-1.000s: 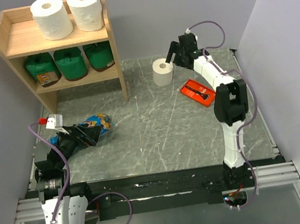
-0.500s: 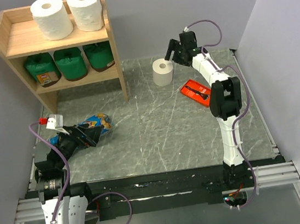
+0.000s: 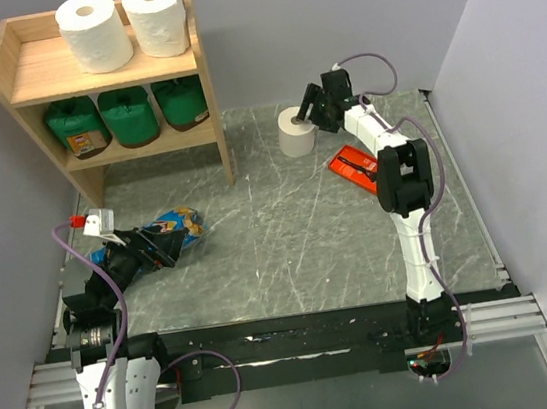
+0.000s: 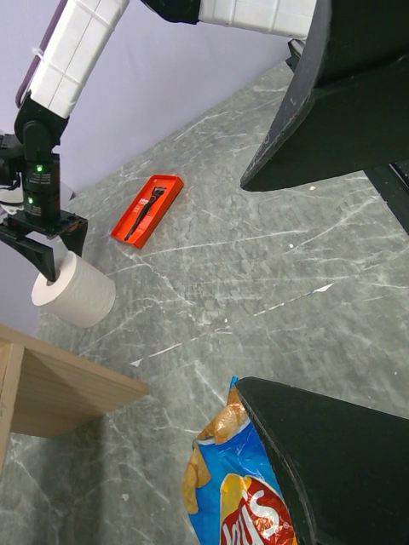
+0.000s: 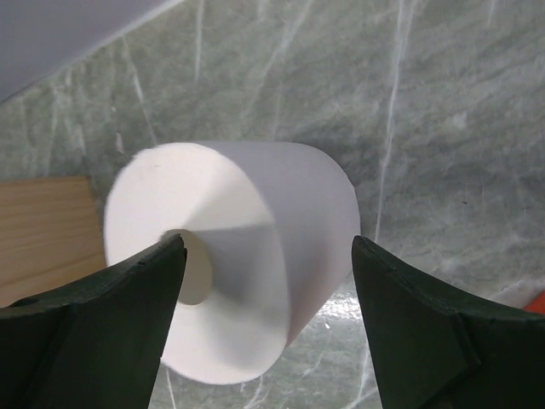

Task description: Place and organize the paper towels onto the shelf

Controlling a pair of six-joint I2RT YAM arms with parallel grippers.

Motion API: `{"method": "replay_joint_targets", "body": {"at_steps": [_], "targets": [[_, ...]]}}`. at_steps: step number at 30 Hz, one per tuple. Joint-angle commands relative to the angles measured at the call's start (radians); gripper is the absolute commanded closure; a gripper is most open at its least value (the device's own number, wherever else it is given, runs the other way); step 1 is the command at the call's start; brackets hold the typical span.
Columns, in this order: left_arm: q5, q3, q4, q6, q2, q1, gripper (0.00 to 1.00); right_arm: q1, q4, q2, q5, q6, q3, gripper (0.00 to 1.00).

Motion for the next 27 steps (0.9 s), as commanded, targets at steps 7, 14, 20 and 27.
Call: {"method": "replay_joint_targets", "body": {"at_steps": [7, 14, 20, 27], "targets": [[0.023, 0.005, 0.05, 0.0, 0.005, 0.005, 0.04, 0.015, 0.025, 0.005, 0.024, 0.024, 0.012, 0.33], [0.018, 0.006, 0.048, 0.001, 0.006, 0.005, 0.04, 0.02, 0.01, -0.036, 0.001, 0.021, 0.001, 0.53], [0.011, 0.005, 0.045, 0.001, 0.005, 0.005, 0.04, 0.038, -0.019, -0.122, -0.088, -0.009, -0.054, 0.59], [-0.029, 0.009, 0.028, -0.002, 0.009, 0.004, 0.04, 0.133, 0.077, -0.392, -0.107, -0.055, -0.428, 0.6]]}}
